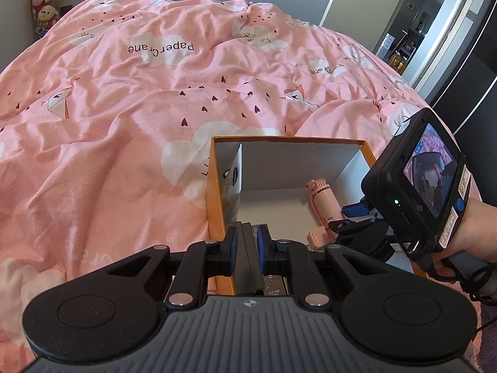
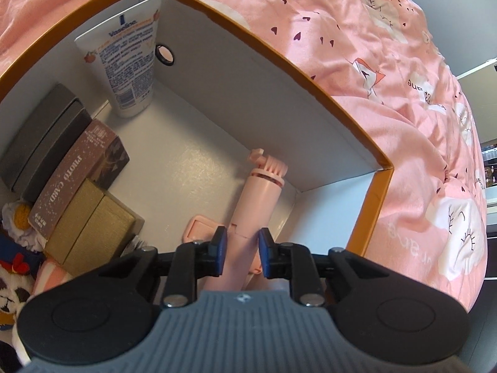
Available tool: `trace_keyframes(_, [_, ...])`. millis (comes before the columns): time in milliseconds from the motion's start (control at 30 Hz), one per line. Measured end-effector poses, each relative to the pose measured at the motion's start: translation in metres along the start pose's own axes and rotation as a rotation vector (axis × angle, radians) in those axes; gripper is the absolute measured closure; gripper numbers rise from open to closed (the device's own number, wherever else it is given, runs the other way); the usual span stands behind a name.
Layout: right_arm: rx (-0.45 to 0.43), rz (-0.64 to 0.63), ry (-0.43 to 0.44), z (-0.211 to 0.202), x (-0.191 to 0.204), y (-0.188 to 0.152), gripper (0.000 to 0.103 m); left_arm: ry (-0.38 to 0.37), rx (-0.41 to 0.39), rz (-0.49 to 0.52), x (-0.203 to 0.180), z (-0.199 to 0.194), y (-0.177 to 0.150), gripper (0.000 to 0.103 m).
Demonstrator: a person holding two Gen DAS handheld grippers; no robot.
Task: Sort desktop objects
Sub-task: 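Open the right gripper to release the selfie stick while the left gripper releases the white card, then move the right gripper to the yellow tape measure and grasp it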
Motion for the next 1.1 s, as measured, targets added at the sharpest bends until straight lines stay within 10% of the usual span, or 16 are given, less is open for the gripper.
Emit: trace_keyframes(1100, [-0.288,0.218,0.093,-0.1,0.046,-0.071,0.033,0.106,-0.049,-0.032,0.042,-0.07,-0.082,0.089])
Point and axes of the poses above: each gripper's, at about its wrist camera, not at the fingertips, and z roughly the way its jaws point, x to its left, y to its top, the point moved 7 cm from there along z, roughly the way its jaws point, and after that the axes turned 10 degrees about x, right-handed, at the moved point
